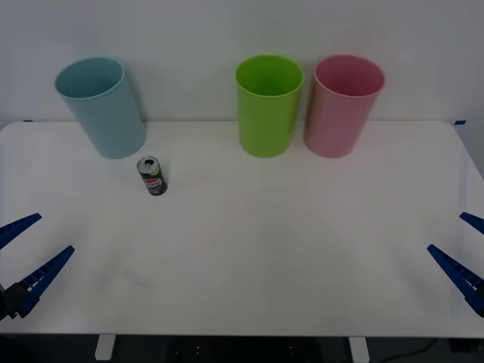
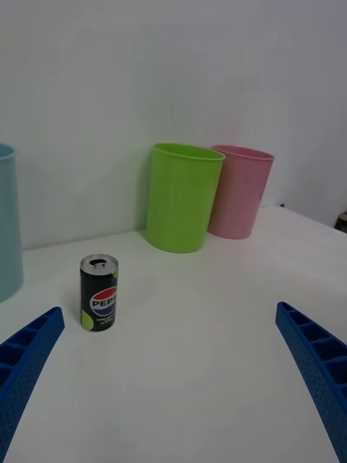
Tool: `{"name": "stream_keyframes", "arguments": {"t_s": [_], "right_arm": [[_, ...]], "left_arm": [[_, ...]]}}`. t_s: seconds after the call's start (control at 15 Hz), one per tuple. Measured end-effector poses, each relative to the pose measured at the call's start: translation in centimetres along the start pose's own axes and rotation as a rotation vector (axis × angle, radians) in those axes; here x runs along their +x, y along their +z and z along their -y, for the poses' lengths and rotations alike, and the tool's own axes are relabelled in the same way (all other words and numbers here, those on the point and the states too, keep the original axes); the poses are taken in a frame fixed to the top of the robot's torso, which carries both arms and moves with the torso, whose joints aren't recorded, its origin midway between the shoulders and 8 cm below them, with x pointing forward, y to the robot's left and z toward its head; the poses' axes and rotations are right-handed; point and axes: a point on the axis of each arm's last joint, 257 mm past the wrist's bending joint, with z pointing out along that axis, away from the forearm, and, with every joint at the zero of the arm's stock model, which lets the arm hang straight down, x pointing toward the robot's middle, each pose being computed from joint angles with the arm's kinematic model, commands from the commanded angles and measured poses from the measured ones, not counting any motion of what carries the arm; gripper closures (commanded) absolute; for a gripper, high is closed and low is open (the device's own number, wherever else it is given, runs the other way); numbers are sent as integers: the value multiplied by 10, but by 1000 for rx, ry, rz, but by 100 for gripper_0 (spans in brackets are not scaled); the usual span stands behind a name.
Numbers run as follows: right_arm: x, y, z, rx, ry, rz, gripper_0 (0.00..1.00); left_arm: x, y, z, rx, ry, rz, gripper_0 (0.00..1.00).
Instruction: Grasp the object on the table and drop it into the matching bin: aluminum can to the light blue bin, PET bottle to the pink bin.
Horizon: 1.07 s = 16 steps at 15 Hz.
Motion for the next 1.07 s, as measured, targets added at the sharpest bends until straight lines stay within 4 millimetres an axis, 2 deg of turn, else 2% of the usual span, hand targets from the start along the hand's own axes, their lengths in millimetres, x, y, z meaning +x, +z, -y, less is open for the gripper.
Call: {"name": "stream_keyframes", "arguments": {"t_s": [0.27, 0.6, 1.07], "right_arm": [[0, 0, 0, 0, 0, 0, 0], [0, 0, 0, 0, 0, 0, 0], [0, 0, 0, 0, 0, 0, 0]], "left_arm": [[5, -8, -2, -25, -26, 3, 0], [-1, -11, -4, -38, -31, 17, 0], [23, 0, -13, -81, -19, -52, 0]]}}
